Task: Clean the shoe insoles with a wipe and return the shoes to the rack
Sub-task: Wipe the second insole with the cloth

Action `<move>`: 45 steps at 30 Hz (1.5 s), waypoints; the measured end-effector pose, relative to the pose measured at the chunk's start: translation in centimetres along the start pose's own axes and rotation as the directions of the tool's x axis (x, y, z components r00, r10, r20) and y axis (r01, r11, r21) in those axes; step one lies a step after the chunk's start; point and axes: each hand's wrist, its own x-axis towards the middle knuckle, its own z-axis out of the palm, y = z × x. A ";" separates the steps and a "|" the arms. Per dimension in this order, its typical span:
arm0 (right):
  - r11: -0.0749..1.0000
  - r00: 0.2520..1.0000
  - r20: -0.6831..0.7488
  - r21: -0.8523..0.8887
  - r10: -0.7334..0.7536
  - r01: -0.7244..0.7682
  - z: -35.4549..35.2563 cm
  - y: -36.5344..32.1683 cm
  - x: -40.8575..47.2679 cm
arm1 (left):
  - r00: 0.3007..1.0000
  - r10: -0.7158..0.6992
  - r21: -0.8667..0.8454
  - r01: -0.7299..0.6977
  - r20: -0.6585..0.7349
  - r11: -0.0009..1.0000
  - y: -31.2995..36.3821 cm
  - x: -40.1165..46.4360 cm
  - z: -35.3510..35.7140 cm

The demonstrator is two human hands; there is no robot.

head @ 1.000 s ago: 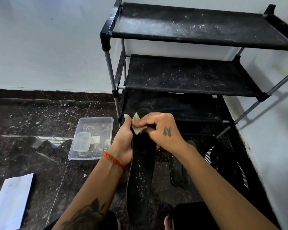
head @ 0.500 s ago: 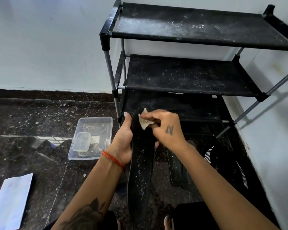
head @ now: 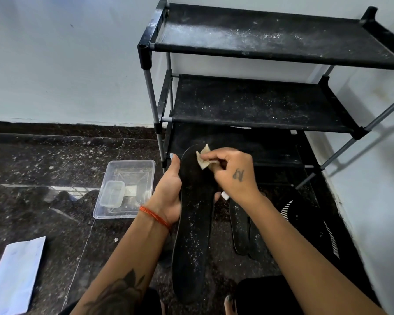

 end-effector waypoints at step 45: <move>0.996 0.911 0.405 -0.009 0.081 -0.085 -2.2 -0.3 0.1 | 0.998 0.019 0.054 -0.016 -0.065 0.998 0.3 0.1 -0.3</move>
